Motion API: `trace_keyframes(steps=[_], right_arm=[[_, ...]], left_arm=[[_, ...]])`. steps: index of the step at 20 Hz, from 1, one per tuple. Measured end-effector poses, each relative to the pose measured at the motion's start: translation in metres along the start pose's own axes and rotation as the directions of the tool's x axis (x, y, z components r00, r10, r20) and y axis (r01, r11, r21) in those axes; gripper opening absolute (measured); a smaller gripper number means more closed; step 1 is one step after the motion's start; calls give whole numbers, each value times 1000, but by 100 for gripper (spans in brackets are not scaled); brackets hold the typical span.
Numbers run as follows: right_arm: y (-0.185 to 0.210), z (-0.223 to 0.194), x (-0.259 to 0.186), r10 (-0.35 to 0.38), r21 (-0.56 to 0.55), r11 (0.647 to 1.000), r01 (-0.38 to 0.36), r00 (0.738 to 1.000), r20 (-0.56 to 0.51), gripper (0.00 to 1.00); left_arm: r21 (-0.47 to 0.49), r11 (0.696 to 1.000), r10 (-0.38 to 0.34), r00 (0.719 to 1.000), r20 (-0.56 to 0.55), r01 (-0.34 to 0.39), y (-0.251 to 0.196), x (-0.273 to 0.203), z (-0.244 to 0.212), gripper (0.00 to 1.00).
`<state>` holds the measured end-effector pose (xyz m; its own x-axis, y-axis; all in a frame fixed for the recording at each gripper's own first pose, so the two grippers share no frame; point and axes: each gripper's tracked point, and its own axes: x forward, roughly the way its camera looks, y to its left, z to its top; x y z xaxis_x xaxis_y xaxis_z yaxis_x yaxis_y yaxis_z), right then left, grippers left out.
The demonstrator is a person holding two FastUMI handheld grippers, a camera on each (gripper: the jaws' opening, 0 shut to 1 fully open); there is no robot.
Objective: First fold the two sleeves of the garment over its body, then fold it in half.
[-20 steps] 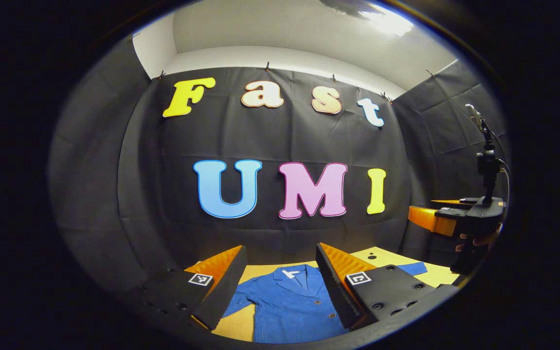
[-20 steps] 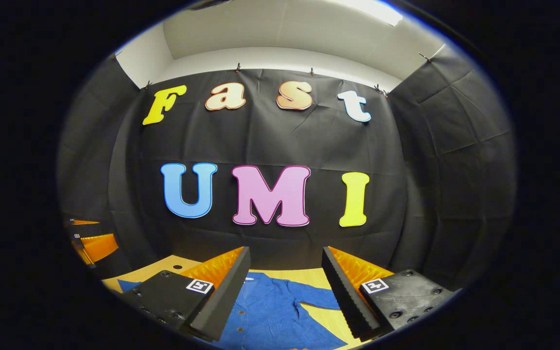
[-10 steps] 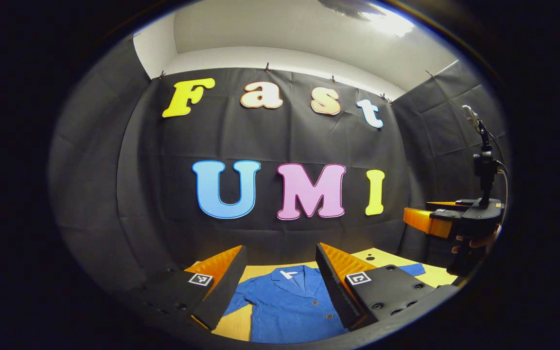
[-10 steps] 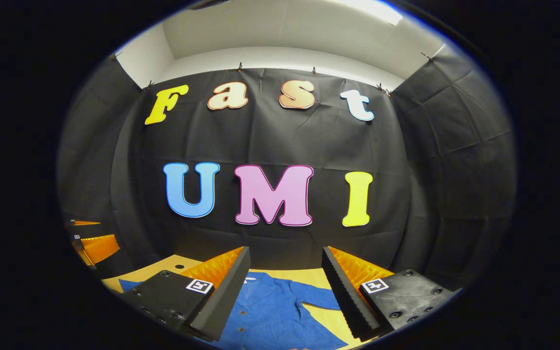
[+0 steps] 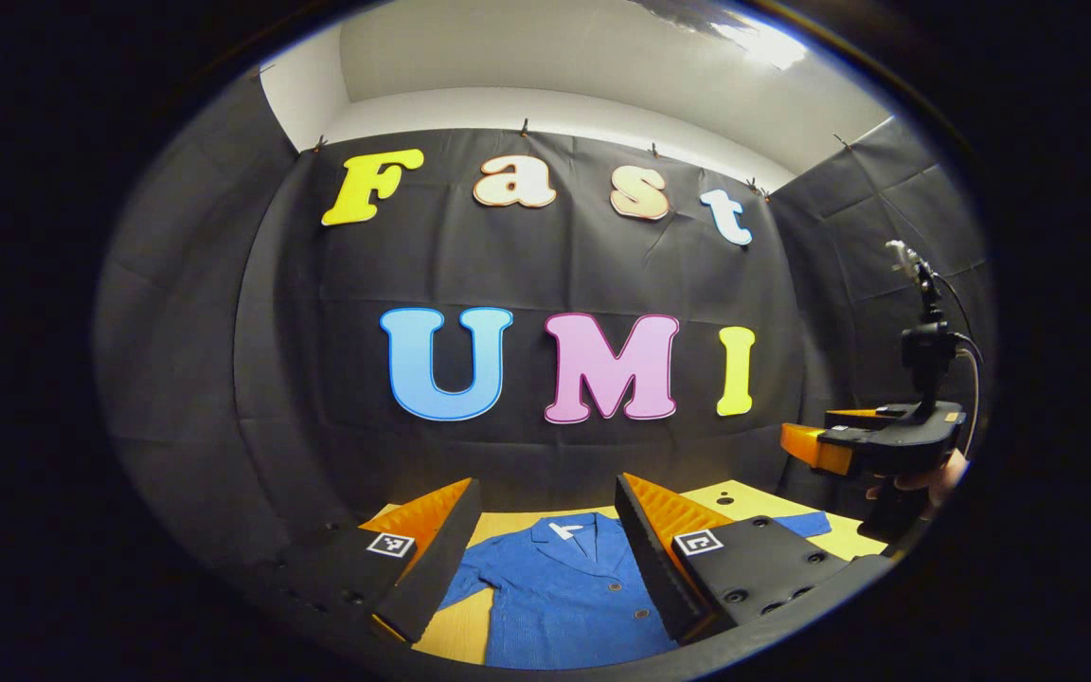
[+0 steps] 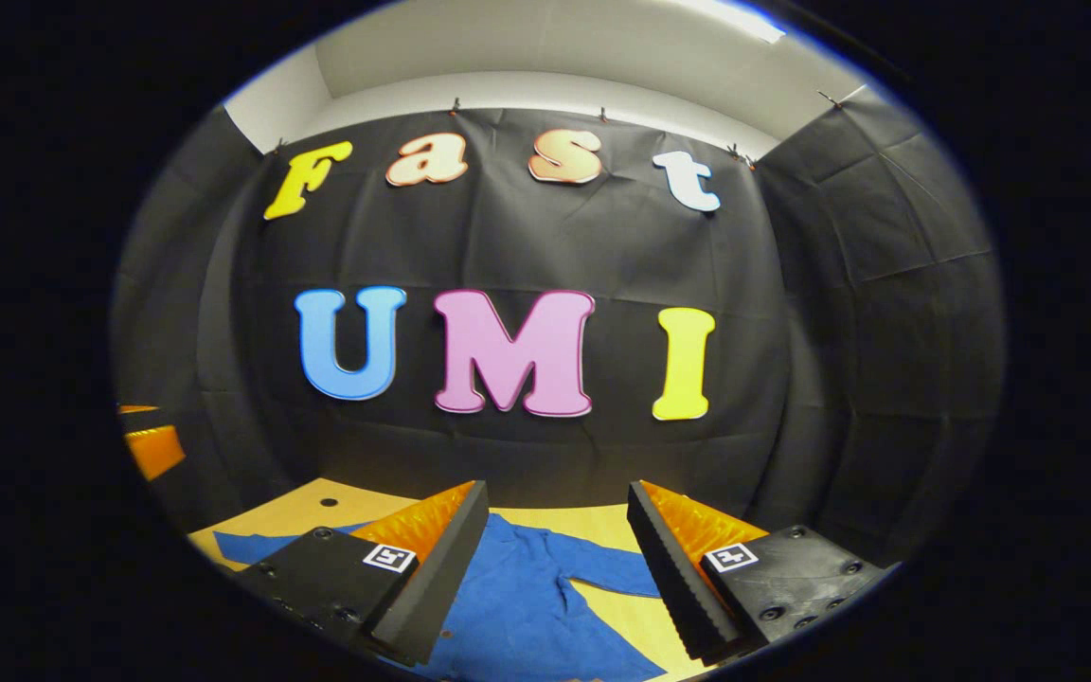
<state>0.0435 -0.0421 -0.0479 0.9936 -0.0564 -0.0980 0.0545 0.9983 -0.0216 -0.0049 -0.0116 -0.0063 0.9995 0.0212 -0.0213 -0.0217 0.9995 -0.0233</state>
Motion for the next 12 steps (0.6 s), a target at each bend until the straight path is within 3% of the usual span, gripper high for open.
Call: trace_keyframes(steps=[7,12], right_arm=[[-82,-62,71,-105,22,994,108,986,-132,94],[-156,-141,102,-193,23,977,210,931,-309,95]], left_arm=[[-64,997,35,998,-57,-39,-16,7,-16,82],[-54,996,62,995,-79,-66,-40,27,-21,82]])
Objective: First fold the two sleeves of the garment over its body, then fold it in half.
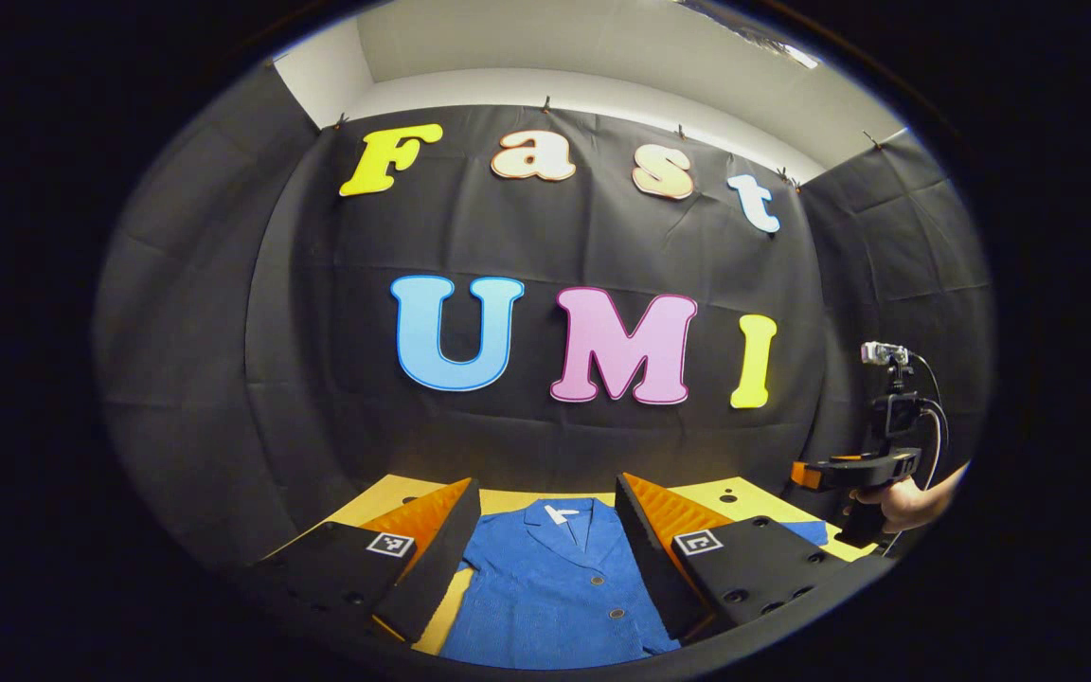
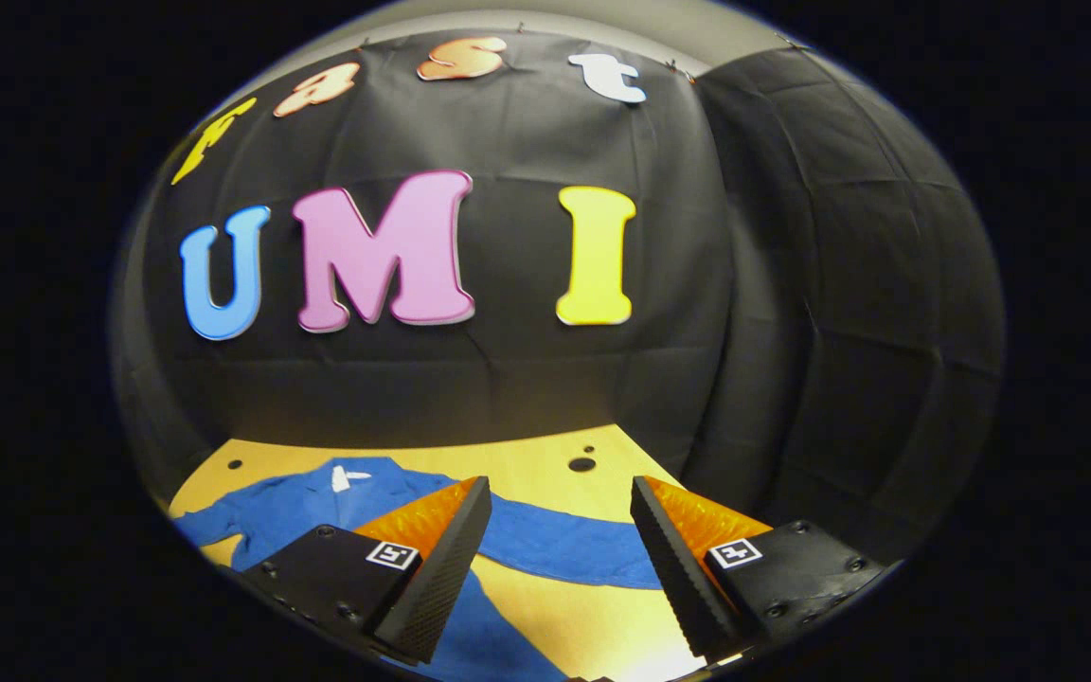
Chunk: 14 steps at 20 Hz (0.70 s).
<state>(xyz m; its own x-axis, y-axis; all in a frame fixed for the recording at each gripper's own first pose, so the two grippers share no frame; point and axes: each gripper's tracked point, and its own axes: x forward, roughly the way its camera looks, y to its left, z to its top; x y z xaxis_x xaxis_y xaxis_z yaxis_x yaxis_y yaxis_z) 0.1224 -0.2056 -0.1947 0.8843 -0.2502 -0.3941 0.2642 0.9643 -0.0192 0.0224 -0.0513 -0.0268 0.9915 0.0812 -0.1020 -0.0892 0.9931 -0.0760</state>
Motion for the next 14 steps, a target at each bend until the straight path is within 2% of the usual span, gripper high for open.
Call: trace_keyframes(steps=[4,6,10,12,14], right_arm=[[-60,-56,41,-91,8,996,93,986,-137,95],[-93,-88,60,-144,15,988,152,963,-229,95],[-145,-143,82,-232,104,946,308,865,-446,96],[-162,-162,93,-266,113,924,364,828,-494,98],[-168,-179,95,-272,107,916,386,796,-540,98]], left_arm=[[-8,1000,8,1000,-29,-9,-30,14,-8,82],[-6,1000,4,999,-42,-5,-46,21,-12,82],[15,999,-28,997,-70,29,-71,33,-18,82],[36,999,-37,997,-72,39,-77,41,-17,82],[42,998,-42,996,-76,45,-83,48,-17,82]])
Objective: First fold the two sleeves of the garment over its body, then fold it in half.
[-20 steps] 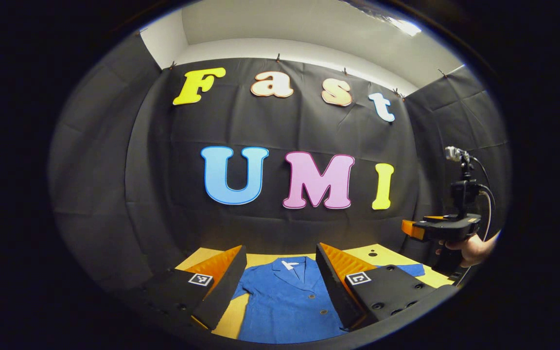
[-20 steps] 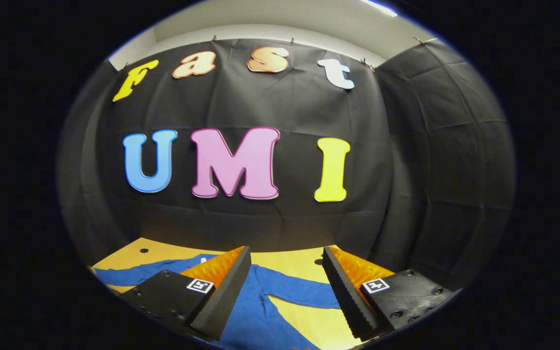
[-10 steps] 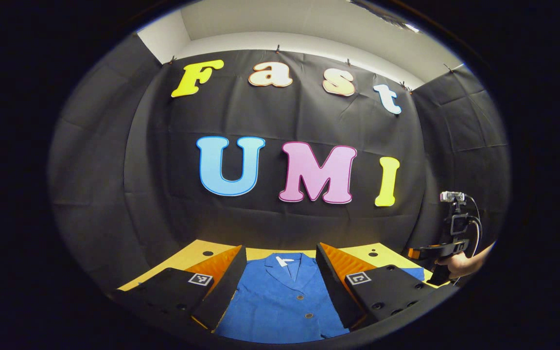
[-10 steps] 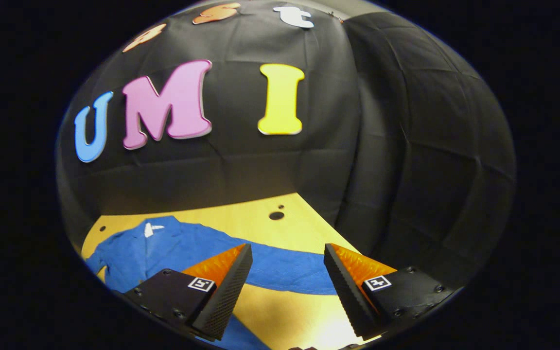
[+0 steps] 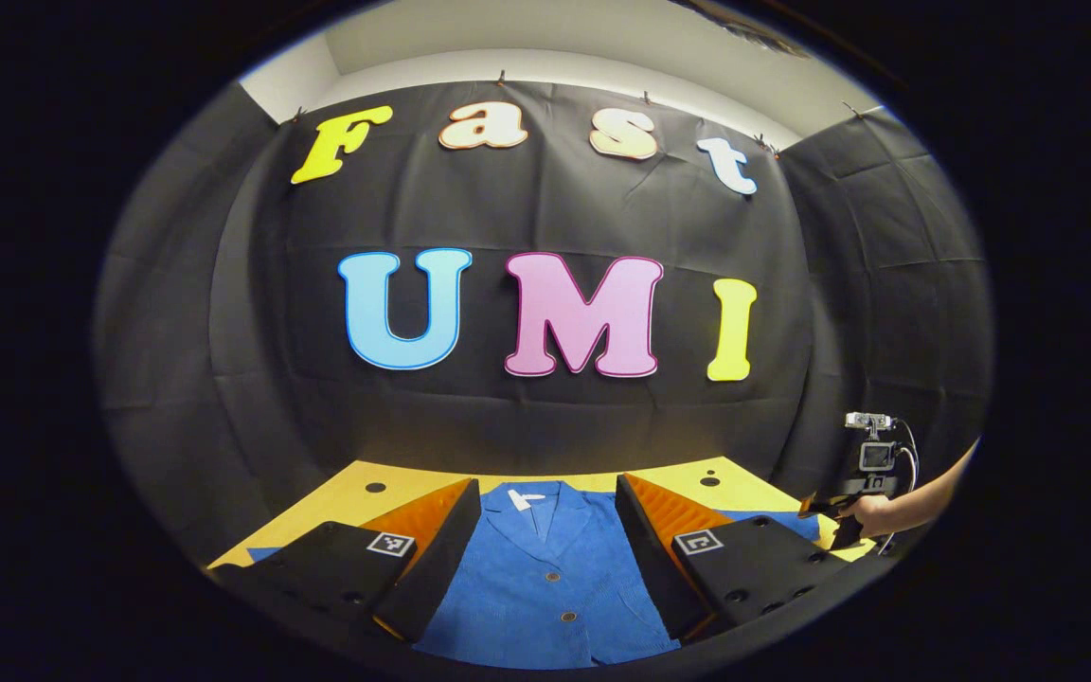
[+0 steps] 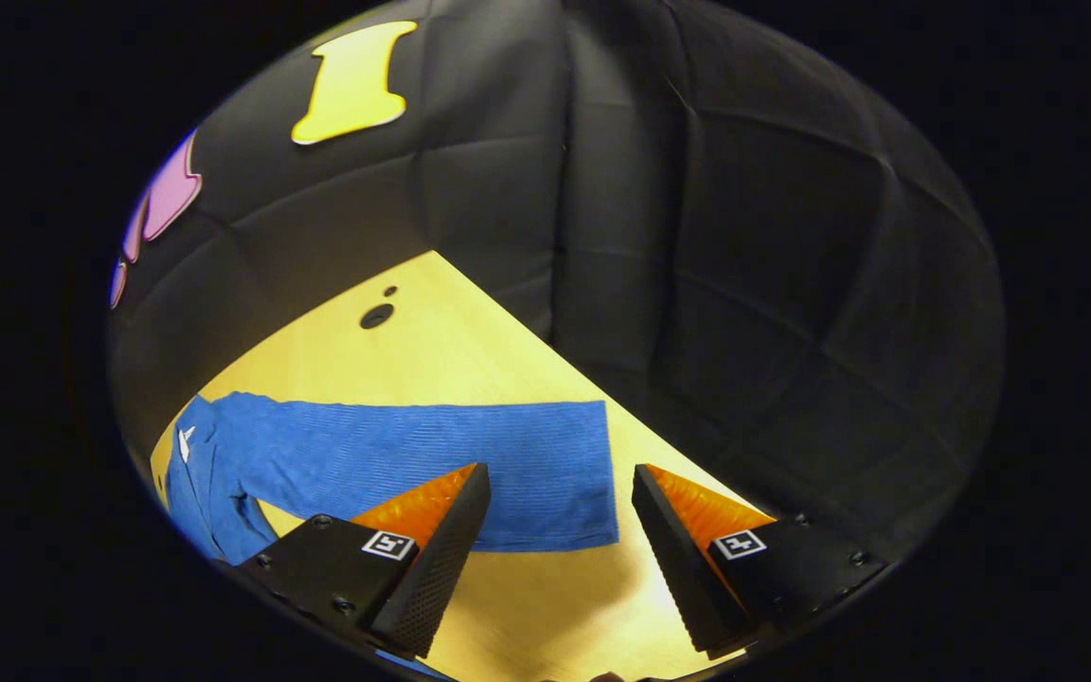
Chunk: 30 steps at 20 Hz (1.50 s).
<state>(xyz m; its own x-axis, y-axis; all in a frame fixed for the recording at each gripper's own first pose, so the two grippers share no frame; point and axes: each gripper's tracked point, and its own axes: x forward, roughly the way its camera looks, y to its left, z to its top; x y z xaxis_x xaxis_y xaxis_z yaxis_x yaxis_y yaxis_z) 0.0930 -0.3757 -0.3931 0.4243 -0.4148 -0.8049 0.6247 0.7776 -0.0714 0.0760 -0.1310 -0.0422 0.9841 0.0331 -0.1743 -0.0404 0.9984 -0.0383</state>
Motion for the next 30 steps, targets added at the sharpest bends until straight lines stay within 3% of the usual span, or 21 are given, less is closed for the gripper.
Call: trace_keyframes(steps=[6,8,9,10,13,15,16,18,23,27,30], right_arm=[[-10,-22,20,-12,2,1000,13,990,-143,99],[-14,-13,24,-23,15,1000,25,992,-122,99],[-19,-14,20,-40,4,999,41,989,-145,82],[-22,-13,20,-36,1,999,36,988,-153,93],[-16,-10,17,-19,36,999,26,986,-165,24],[-2,-12,19,37,43,999,-31,985,-171,8],[5,-17,20,87,41,996,-80,979,-182,7],[13,-15,11,119,14,993,-118,977,-176,5],[70,46,-39,228,-60,971,-231,973,-47,5],[164,72,-100,398,-155,906,-395,917,-9,5],[240,64,-135,504,-174,847,-502,863,-36,5]], left_arm=[[4,1000,-25,999,-22,25,-15,15,-2,82],[13,1000,-28,999,-27,29,-18,16,-2,82],[16,999,-29,999,-28,29,-18,18,-3,82],[18,999,-28,999,-28,28,-19,18,-2,82],[14,1000,-17,999,-38,17,-18,20,-5,82],[1,1000,-11,999,-49,11,-18,18,-9,82],[-5,1000,-7,999,-53,7,-17,18,-10,82],[-12,1000,4,998,-60,-5,-14,16,-12,82],[-33,999,27,998,-61,-29,0,3,-12,82],[-37,997,67,995,-69,-69,24,-11,-16,82],[-49,994,97,993,-67,-101,46,-26,-17,82]])
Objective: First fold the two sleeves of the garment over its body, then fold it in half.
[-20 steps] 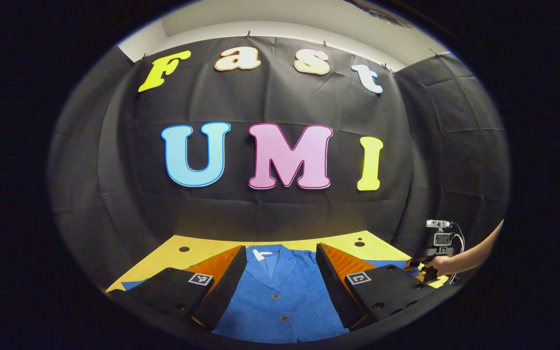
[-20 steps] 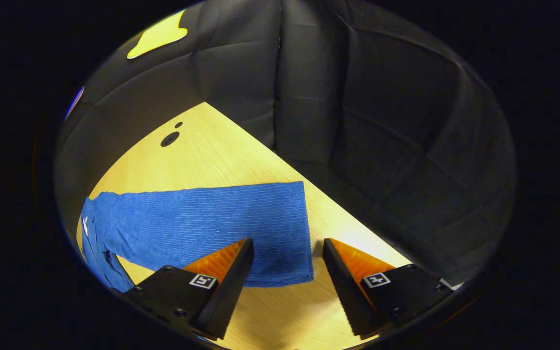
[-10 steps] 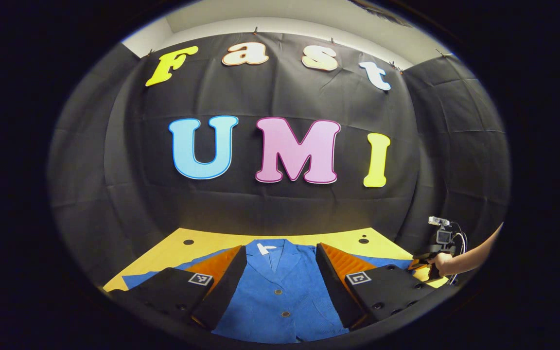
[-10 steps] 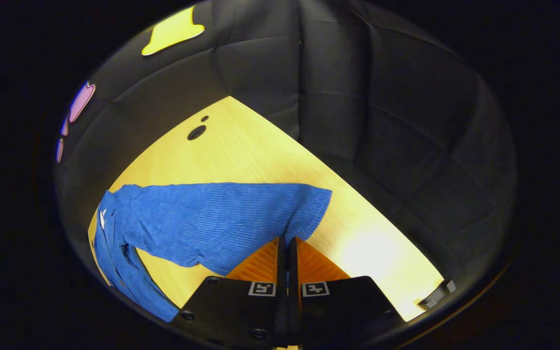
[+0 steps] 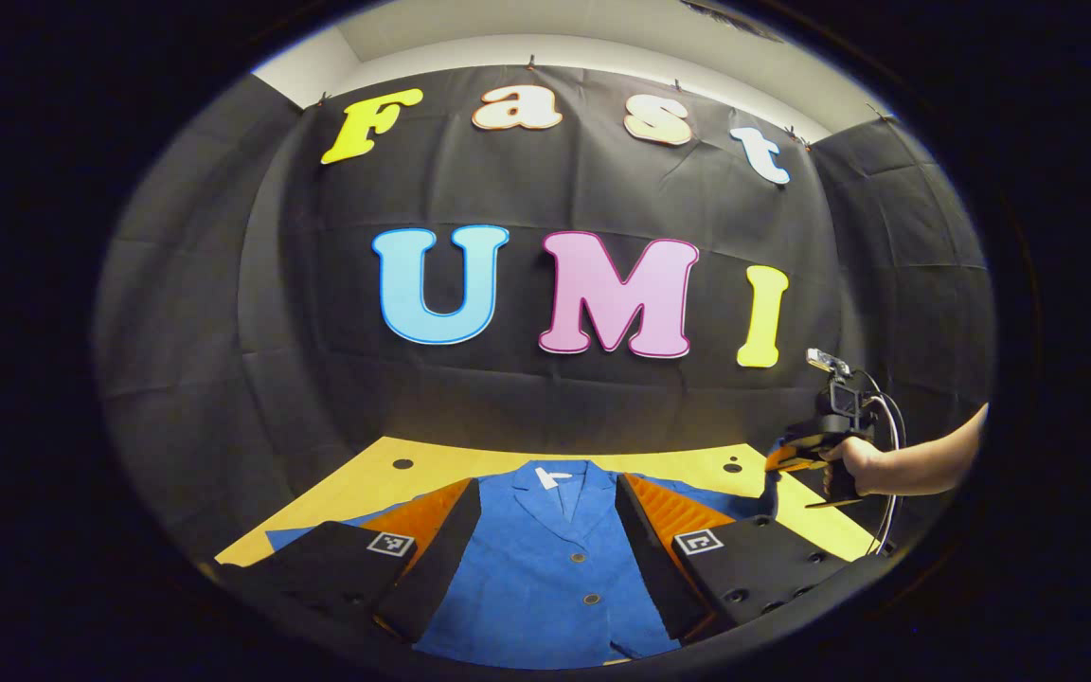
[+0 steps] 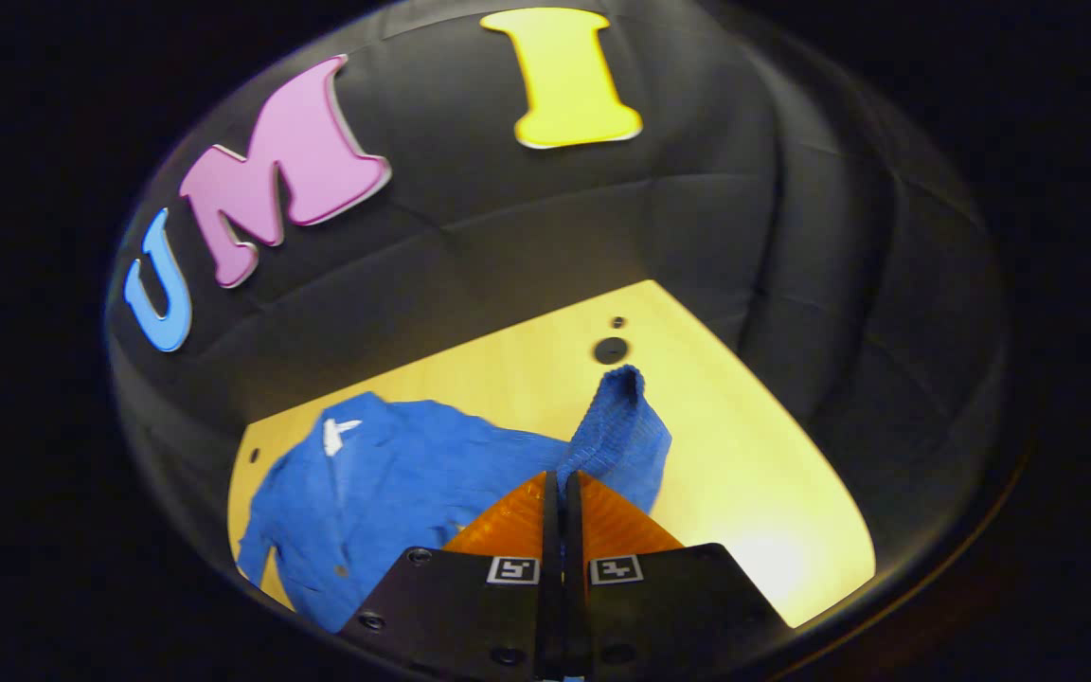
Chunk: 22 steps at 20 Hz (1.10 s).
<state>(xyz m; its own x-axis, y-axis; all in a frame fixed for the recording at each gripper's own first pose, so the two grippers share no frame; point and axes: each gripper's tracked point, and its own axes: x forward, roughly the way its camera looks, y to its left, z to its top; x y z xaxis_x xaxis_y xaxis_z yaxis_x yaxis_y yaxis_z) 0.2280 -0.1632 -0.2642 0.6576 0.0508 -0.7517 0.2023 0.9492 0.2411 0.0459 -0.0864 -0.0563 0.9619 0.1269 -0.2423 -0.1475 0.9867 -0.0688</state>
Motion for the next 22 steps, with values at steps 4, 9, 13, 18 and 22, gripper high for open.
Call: trace_keyframes(steps=[4,9,13,18,22], right_arm=[[111,-22,6,166,-20,986,-167,985,-49,4],[243,-73,-4,382,8,923,-385,914,-134,5],[319,-119,-5,495,35,866,-499,846,-200,4],[372,-164,15,547,74,834,-546,802,-242,5],[370,-172,38,500,123,866,-485,830,-246,33]], left_arm=[[-31,997,71,997,1,-71,44,-17,-5,82],[-93,984,150,988,-24,-151,91,-38,-21,82],[-105,973,200,979,-47,-204,119,-52,-36,82],[-136,962,228,970,-87,-238,139,-54,-55,82],[-201,948,229,967,-113,-248,150,-53,-66,82]])
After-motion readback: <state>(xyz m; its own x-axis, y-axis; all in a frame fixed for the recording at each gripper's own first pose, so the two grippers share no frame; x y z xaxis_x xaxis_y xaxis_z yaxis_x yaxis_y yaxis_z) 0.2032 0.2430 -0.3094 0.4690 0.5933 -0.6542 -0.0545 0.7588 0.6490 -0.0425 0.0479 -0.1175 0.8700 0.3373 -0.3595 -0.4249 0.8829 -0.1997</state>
